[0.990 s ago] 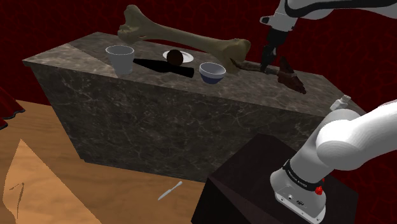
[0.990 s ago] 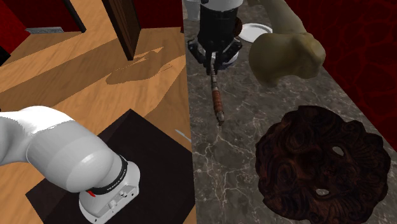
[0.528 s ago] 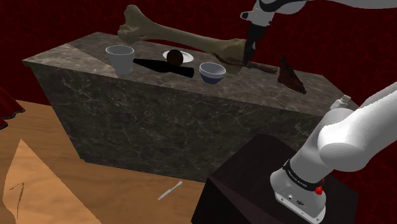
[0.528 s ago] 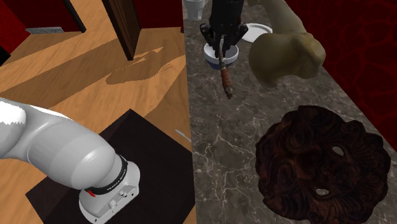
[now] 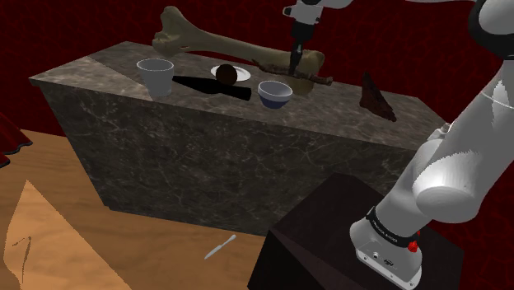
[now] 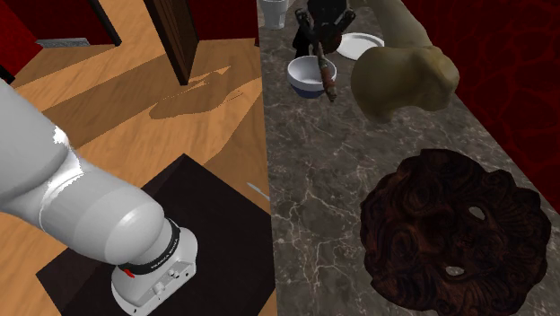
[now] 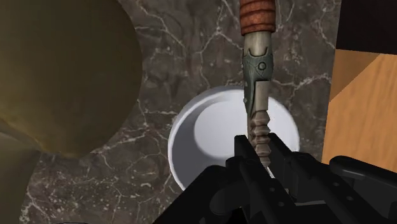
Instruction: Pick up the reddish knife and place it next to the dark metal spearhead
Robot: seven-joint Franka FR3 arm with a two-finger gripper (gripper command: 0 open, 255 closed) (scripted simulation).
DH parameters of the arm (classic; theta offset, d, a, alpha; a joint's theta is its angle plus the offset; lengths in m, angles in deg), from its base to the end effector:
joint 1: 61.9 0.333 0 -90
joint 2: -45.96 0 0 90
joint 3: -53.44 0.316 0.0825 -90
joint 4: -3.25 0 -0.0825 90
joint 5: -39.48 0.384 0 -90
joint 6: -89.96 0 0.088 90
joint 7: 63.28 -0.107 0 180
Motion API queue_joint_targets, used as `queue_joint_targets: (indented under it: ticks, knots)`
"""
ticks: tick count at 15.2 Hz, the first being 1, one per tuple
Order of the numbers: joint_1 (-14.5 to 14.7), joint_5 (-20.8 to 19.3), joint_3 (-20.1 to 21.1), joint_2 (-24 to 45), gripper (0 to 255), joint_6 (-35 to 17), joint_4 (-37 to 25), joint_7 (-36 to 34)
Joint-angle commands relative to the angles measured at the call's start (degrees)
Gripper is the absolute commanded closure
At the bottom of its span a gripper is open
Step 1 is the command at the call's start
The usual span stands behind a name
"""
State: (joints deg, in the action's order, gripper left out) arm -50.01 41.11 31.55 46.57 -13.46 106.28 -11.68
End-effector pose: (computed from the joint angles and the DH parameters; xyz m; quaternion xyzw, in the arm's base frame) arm 0.5579 -0.0951 0.5308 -0.9359 -0.3520 -0.0048 0.0110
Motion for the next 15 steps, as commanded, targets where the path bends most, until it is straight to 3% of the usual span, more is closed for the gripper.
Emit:
queue_joint_targets:
  ticks: [1,6,10,15]
  knots:
    - [-0.09,1.77,-0.04,4.67,255,0.95,-5.30,0.43]
    - [-1.07,6.08,0.80,17.08,255,5.40,-21.39,0.09]
    - [-3.42,9.44,1.95,29.02,255,11.57,-39.17,-0.94]
    - [-2.75,9.18,2.04,28.11,255,7.16,-33.83,-0.72]
